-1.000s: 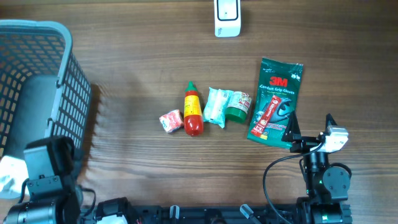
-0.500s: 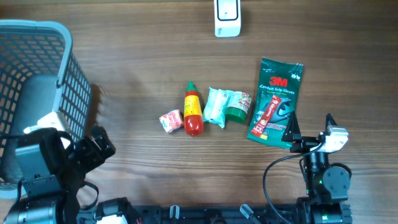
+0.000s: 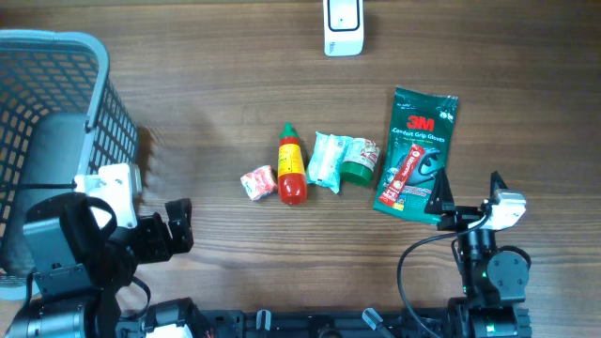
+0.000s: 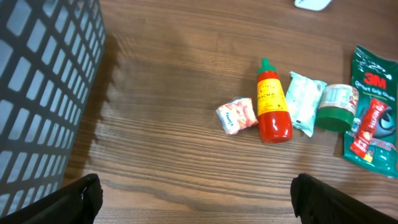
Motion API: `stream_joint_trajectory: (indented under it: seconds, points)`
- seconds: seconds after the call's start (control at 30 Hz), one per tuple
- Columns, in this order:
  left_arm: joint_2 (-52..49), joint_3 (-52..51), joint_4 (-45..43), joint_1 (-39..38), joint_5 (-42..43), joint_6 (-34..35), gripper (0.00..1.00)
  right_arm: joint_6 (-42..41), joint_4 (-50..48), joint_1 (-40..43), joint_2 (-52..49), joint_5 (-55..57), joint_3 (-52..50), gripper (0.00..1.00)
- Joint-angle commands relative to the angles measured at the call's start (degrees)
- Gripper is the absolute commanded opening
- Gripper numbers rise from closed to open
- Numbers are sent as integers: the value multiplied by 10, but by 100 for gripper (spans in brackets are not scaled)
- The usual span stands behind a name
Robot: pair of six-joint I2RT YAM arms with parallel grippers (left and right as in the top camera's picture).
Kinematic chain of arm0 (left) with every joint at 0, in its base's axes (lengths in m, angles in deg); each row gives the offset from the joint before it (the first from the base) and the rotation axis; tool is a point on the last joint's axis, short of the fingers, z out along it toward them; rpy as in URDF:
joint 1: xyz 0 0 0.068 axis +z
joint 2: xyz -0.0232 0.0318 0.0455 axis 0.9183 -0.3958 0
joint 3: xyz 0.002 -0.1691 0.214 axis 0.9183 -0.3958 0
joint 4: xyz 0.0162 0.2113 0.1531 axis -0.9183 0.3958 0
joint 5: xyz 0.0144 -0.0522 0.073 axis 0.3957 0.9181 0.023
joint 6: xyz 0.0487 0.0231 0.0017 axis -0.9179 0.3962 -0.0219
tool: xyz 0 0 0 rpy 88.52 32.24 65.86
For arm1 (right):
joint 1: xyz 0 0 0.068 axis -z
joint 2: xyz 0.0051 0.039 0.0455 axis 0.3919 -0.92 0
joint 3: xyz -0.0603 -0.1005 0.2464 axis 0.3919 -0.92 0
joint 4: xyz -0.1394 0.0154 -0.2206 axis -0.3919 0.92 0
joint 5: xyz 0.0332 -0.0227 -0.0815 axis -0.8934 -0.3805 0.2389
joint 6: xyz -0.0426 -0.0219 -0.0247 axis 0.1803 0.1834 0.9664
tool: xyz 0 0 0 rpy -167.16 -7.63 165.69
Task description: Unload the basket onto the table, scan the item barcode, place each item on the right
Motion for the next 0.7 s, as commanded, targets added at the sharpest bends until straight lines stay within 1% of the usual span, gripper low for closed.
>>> stream_joint_trajectory:
  seconds: [0.0,0.03,0.1,0.17,0.23,0.27,0.3,0.33,0.37,0.4,0.43,0.47,0.53,0.67]
  points:
    - [5,0,-3,3,21,-23,100,-171,-1,0,2,-35,-1,100]
    - [5,0,-2,3,21,-22,100,-244,1,0,2,-46,-1,100]
    - [5,0,-2,3,21,-22,100,-416,3,0,2,-83,-1,100]
    - [5,0,-2,3,21,-22,100,-551,2,0,2,-95,-1,100]
    - [5,0,-2,3,21,-22,100,-630,2,0,2,-96,-1,100]
    - [5,0,-2,3,21,-22,100,-646,-1,0,1,-122,0,100]
    - [5,0,-1,3,21,-22,100,-637,-3,0,1,-144,-1,100]
    - [5,0,2,3,21,-22,100,-610,-5,0,1,-163,0,100]
    - [5,0,6,3,21,-22,100,-561,-7,0,1,-188,0,100]
    - [5,0,9,3,21,-22,100,-482,-9,0,0,-239,0,100]
    - [5,0,11,3,21,-22,100,-464,-7,0,-3,-261,2,99]
    - [5,0,10,3,21,-22,100,-465,6,0,-10,-269,9,99]
    - [5,0,10,3,21,-22,100,-448,43,0,-37,-269,35,99]
    - [5,0,10,3,21,-22,100,-396,83,0,-138,-264,113,99]
